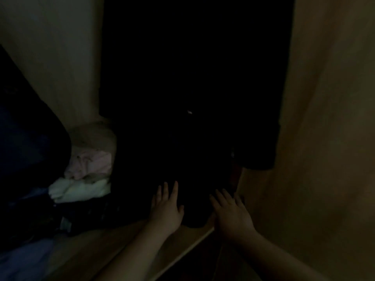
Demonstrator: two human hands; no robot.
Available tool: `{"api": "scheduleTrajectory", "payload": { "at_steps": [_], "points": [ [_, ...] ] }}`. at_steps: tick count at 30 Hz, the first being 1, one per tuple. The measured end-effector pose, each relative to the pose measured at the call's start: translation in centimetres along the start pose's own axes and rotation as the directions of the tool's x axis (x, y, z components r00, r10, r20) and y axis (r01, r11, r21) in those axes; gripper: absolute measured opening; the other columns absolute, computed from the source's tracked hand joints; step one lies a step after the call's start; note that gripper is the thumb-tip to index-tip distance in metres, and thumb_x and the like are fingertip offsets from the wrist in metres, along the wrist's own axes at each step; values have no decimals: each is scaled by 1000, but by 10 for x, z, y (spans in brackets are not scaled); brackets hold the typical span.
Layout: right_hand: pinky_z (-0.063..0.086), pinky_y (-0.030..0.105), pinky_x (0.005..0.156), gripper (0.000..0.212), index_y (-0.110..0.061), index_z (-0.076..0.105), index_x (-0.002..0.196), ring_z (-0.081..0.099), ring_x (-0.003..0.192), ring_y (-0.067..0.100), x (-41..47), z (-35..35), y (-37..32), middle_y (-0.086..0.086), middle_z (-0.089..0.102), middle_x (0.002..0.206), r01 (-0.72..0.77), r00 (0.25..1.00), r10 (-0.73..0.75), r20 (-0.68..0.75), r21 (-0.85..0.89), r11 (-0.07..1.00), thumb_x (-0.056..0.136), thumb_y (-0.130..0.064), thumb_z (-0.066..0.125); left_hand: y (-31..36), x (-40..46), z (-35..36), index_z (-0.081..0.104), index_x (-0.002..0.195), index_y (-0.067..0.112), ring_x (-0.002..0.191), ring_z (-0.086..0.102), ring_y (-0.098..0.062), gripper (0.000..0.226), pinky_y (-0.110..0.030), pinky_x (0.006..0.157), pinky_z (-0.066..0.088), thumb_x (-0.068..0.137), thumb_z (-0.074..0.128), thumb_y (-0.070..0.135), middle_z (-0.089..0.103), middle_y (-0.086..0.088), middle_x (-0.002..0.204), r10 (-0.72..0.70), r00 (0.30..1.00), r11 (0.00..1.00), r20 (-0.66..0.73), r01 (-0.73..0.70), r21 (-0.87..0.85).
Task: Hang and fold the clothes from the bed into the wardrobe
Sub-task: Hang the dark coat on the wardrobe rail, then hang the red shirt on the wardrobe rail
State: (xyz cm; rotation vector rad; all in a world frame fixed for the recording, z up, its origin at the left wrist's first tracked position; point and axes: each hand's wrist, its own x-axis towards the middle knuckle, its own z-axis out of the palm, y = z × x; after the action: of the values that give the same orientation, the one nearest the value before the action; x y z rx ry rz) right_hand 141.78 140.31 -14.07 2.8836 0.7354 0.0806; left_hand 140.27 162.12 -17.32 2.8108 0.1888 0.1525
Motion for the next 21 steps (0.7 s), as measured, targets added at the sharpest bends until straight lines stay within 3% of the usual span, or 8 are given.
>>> {"api": "scheduleTrajectory", "payload": {
  "at_steps": [4, 7, 9, 12, 14, 17, 21],
  "points": [
    [-2, 48, 121, 79, -26, 0, 159, -4, 153, 24, -108, 17, 27, 2, -3, 167, -64, 998, 64, 9, 109, 992, 85, -53, 11, 72, -85, 27, -19, 154, 34, 151, -14, -24, 77, -46, 123, 5, 100, 35, 49, -17, -1, 165, 115, 993, 993, 39, -114, -26],
    [-2, 46, 121, 71, -32, -1, 158, -5, 153, 21, -205, 35, 57, -2, -3, 167, -199, 980, 199, 20, 190, 961, 95, -47, 29, 135, -151, 56, -16, 154, 35, 152, -13, -24, 77, -47, 123, 8, 99, 36, 52, -13, 0, 165, 215, 970, 977, 117, -214, -26],
    [6, 48, 122, 74, -31, 7, 158, 4, 153, 24, -278, 55, 80, 1, 6, 167, -336, 941, 338, 22, 188, 923, 92, -43, 38, 183, -197, 80, -15, 154, 36, 152, -10, -24, 78, -47, 122, 8, 97, 36, 53, -10, -1, 166, 324, 929, 945, 178, -325, -24],
    [25, 54, 117, 74, -27, 32, 153, 27, 148, 30, -401, 92, 107, 7, 32, 160, -560, 828, 553, 88, 173, 810, 81, -40, 45, 264, -269, 117, -14, 154, 35, 152, -10, -24, 77, -46, 122, 2, 98, 35, 53, -10, -2, 166, 544, 777, 822, 318, -569, -15],
    [28, 56, 114, 71, -25, 38, 150, 32, 146, 31, -478, 107, 124, 7, 37, 157, -687, 727, 673, 138, 162, 709, 81, -38, 49, 317, -306, 140, -11, 155, 35, 152, -10, -25, 76, -46, 121, 0, 97, 34, 53, -10, -3, 166, 647, 678, 734, 350, -677, -46],
    [25, 57, 115, 73, -25, 34, 152, 27, 148, 31, -568, 111, 144, 7, 32, 160, -830, 557, 818, 142, 137, 541, 85, -38, 59, 395, -347, 166, -7, 156, 34, 153, -7, -27, 76, -48, 121, 3, 95, 32, 55, -5, -5, 166, 759, 554, 615, 342, -782, -97],
    [15, 55, 118, 73, -26, 24, 156, 11, 153, 28, -655, 115, 162, 5, 18, 165, -926, 371, 919, 132, 126, 355, 90, -39, 53, 475, -391, 189, -9, 156, 34, 152, -9, -27, 76, -51, 121, 1, 97, 36, 54, -8, -3, 166, 840, 414, 487, 350, -860, -151]
  ]
}}
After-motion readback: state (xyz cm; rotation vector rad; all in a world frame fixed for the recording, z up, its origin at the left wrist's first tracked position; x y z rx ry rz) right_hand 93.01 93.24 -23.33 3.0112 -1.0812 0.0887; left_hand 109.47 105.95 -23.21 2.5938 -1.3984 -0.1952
